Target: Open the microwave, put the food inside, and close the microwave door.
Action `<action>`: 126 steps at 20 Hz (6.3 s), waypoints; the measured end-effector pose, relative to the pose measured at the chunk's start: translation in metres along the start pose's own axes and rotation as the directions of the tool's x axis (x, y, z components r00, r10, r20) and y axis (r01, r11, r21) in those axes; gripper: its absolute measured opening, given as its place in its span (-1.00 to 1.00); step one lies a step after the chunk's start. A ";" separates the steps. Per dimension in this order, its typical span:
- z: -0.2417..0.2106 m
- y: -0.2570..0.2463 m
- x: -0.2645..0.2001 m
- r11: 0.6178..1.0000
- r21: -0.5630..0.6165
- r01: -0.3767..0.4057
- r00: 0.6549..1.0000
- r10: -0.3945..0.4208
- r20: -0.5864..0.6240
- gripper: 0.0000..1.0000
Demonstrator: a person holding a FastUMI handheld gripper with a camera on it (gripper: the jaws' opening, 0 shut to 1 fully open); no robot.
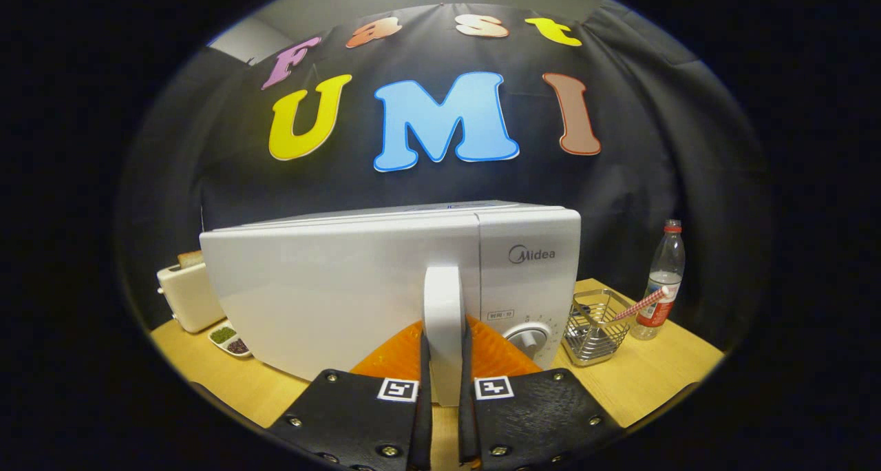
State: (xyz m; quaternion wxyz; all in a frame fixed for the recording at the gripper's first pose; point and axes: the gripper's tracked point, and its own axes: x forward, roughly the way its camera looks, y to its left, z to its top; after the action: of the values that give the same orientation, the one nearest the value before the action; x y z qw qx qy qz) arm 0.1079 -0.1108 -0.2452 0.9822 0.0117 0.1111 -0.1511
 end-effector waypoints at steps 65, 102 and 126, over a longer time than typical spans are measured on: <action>-0.042 0.168 -0.216 0.919 -0.181 -0.349 0.936 0.350 -0.025 -0.82; -0.080 0.104 -0.284 0.896 -0.227 -0.382 0.923 0.379 -0.060 0.86; -0.173 -0.033 -0.233 0.944 -0.094 -0.318 0.854 0.241 -0.462 0.72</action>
State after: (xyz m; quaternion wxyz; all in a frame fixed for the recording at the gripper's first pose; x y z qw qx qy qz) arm -0.1563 -0.0642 -0.3619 0.9396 -0.0204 0.3414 0.0102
